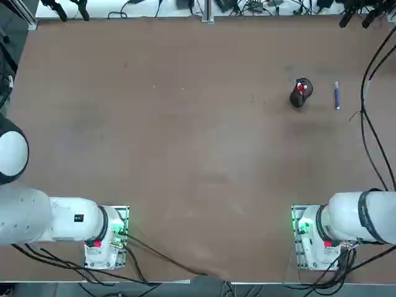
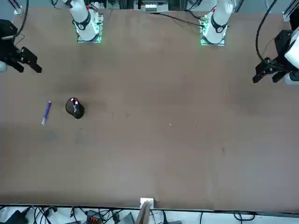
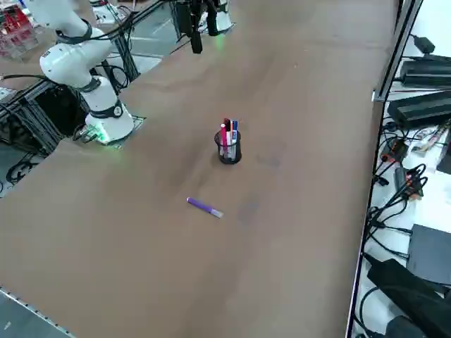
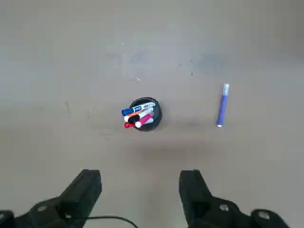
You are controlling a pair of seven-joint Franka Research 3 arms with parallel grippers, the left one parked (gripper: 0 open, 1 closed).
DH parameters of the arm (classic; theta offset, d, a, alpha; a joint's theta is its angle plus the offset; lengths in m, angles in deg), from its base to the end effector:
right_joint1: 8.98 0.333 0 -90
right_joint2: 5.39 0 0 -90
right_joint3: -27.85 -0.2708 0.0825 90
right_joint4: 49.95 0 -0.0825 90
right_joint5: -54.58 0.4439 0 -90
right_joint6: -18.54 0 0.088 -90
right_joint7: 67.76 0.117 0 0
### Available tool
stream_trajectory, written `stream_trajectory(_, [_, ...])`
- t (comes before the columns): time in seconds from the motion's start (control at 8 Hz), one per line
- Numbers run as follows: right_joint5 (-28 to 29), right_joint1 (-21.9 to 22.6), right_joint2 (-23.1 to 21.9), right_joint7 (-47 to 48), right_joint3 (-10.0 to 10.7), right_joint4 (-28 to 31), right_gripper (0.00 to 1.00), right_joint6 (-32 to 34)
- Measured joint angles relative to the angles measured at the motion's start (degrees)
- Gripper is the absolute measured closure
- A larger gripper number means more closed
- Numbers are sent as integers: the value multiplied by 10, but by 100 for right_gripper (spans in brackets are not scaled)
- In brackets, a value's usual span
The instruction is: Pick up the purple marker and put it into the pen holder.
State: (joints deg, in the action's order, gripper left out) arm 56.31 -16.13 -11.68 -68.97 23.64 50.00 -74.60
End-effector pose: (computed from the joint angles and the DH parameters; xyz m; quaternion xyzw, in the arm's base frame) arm 0.5871 -0.0253 0.5473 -0.9998 0.0162 0.0043 0.0112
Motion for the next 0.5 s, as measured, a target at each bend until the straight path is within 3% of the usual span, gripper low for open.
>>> stream_trajectory(0.5, [0,0,1,0,0,-1,0,7])
